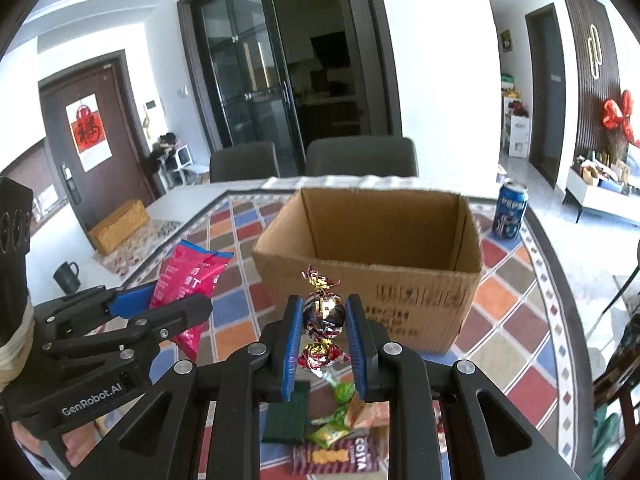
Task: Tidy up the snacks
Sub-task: 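Lift and carry the chocolates and pink wafer pack over the box with both tools, then open both tools to release the chocolates and wafer pack into the box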
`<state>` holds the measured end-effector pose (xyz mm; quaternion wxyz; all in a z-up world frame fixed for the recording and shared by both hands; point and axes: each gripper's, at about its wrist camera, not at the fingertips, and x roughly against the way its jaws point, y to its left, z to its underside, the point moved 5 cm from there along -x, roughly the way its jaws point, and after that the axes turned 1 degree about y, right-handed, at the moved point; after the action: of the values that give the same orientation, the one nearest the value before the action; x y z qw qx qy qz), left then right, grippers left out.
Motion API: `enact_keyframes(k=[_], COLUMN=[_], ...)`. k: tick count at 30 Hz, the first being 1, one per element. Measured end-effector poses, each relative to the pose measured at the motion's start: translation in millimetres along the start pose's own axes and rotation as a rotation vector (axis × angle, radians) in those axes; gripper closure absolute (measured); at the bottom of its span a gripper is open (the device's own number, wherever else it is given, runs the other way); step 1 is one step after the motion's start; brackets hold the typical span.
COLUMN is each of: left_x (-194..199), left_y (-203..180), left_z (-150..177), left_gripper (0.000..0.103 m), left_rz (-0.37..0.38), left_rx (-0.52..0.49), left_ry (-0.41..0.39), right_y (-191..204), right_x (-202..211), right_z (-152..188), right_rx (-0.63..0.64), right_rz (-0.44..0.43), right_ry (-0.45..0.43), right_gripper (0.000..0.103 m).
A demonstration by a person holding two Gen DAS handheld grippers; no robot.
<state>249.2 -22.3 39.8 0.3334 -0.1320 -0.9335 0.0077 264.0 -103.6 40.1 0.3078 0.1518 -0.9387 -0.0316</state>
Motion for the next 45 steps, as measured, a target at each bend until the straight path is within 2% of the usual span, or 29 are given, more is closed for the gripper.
enact_keyframes(k=[13,24,36,39,41,42,43,45], left_x=[-9,-61,-118,-125,-124,-123,-121,-115], left_y=[-15,-10,-1,-2,0,2,4,4], left_z=[-58,-83,-90,-90,-88,-87,-85,-81], left_gripper=[0.066,0.066,0.065,0.057,0.050,0.048,0.046,0.043], left_rz=[-0.010,-0.003,-0.011,-0.031,-0.060,-0.071,-0.076,-0.075], left_rx=[-0.061,-0.061,-0.053,-0.070,-0.075,-0.077,-0.080,-0.081], left_ry=[-0.065,0.013,0.110,0.122,0.114,0.108,0.104,0.099], right_y=[-18,-44,-64,-67,-70,-71,-72,-73], right_x=[10,-15,-58,-67,-71,-72,-71,-67], right_z=[-51,-79,-85,-85,-85,-85,-84,-80], right_rx=[0.013,0.009,-0.002,-0.010,-0.019,-0.026,-0.030,-0.022], right_rz=[0.048,0.087,0.118,0.123,0.132,0.155,0.175,0.203], right_ry=[-0.095,-0.070,0.008,0.023,0.028,0.034,0.031,0.015], right_gripper=[0.080,0.080,0.080,0.080,0.076,0.064,0.057,0.057])
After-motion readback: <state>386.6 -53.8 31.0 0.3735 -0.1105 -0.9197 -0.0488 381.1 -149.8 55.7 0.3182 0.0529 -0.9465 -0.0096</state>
